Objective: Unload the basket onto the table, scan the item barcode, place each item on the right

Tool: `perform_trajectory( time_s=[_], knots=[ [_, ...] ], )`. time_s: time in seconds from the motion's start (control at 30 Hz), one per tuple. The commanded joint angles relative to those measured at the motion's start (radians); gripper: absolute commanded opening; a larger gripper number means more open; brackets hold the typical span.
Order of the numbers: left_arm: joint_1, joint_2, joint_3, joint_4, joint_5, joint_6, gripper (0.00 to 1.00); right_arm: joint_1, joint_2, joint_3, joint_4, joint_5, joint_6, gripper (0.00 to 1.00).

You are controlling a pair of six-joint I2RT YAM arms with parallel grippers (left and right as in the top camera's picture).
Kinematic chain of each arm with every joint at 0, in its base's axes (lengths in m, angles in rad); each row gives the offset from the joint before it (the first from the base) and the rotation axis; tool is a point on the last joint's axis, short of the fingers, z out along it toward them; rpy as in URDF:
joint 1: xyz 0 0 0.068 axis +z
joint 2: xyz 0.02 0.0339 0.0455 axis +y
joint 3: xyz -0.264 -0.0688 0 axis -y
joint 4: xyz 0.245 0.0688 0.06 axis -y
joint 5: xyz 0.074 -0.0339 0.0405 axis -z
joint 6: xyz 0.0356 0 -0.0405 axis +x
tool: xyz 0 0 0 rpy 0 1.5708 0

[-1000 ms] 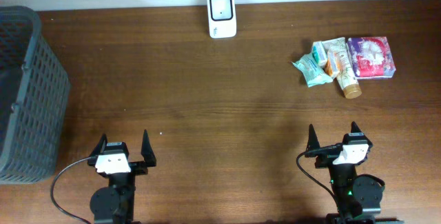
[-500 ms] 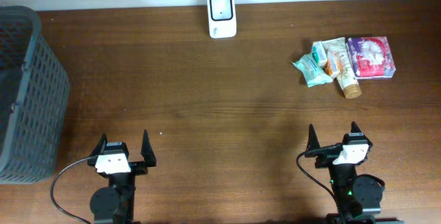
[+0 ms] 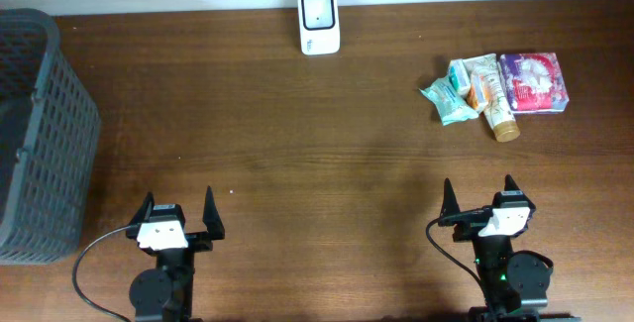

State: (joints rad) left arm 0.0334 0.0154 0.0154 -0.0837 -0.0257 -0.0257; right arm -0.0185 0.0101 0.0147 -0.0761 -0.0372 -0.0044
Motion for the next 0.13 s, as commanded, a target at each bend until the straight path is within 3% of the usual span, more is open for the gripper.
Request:
perform_trajectory(
  time_s=[0.0, 0.1],
  knots=[
    [0.004, -0.010, -0.006, -0.001, 0.019, 0.016, 0.99, 0.005, -0.007, -0.009, -0.002, 0.012, -0.002, 0.99],
    [0.004, -0.010, -0.006, -0.001, 0.019, 0.016, 0.99, 0.005, -0.007, -0.009, -0.002, 0.012, -0.002, 0.99]
  ],
)
